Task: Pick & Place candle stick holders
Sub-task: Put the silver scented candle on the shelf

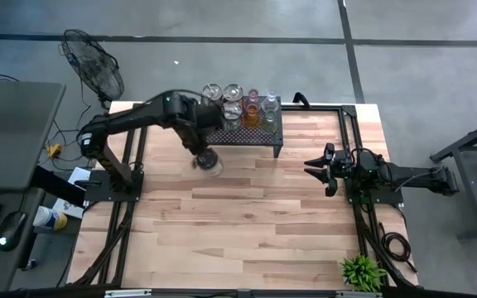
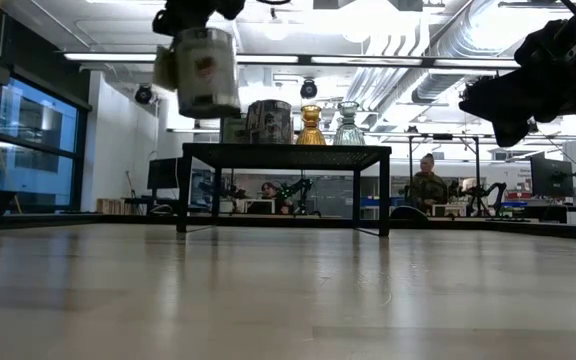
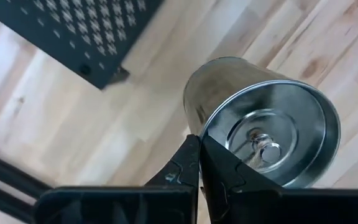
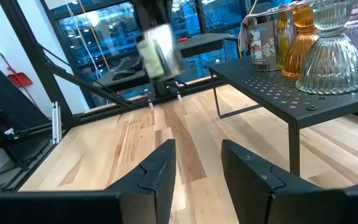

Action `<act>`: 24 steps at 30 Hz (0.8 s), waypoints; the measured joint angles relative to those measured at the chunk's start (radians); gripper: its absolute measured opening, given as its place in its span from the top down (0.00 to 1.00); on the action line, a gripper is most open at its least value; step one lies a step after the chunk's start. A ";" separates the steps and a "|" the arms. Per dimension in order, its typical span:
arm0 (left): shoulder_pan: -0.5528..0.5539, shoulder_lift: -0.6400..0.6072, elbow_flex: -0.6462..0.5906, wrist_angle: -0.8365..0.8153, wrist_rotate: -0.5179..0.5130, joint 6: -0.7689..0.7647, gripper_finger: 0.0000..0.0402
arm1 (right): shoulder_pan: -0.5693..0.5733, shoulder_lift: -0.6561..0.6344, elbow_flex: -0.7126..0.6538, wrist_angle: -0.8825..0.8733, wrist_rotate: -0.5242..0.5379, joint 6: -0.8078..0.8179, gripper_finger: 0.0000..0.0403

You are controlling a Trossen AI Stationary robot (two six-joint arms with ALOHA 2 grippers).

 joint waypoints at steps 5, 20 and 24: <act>0.051 0.000 0.030 -0.002 -0.003 0.090 1.00 | 0.000 0.000 0.000 0.000 0.000 0.000 0.70; 0.156 0.000 0.033 0.000 -0.006 0.340 1.00 | 0.000 0.000 0.000 0.000 0.000 0.000 0.70; 0.188 0.000 0.032 0.000 -0.015 0.391 1.00 | 0.000 0.000 0.000 0.000 0.000 0.000 0.70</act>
